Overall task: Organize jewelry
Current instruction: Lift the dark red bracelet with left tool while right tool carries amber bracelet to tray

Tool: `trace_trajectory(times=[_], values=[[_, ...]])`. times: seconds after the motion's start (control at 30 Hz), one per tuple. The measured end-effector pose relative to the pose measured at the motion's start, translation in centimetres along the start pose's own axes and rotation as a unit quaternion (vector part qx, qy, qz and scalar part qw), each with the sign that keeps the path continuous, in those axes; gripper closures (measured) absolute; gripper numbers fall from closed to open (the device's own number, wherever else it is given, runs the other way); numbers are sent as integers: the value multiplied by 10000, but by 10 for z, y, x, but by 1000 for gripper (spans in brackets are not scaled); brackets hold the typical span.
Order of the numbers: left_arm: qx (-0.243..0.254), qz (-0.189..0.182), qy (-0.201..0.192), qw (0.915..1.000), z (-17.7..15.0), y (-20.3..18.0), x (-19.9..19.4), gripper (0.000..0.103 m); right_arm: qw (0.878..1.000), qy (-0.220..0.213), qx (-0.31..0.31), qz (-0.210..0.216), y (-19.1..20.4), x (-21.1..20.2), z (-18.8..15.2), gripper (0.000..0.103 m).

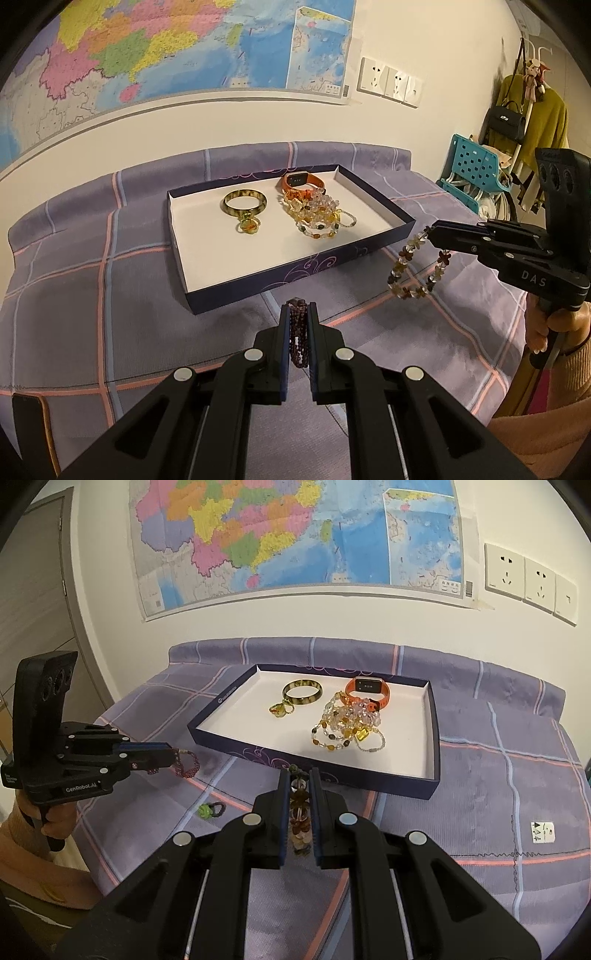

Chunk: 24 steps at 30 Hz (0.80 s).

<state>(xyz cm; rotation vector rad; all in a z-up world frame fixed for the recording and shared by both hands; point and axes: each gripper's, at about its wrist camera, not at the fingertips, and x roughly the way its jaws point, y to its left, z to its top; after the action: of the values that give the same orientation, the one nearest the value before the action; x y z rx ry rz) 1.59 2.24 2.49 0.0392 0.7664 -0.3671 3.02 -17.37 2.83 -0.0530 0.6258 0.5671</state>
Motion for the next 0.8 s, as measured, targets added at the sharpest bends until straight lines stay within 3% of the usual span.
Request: trace_trajectory(times=[0.8], values=[[-48,-40,-125,9999,12,-2,0,96,9997,-173,-163,4,5,-5,17,93]])
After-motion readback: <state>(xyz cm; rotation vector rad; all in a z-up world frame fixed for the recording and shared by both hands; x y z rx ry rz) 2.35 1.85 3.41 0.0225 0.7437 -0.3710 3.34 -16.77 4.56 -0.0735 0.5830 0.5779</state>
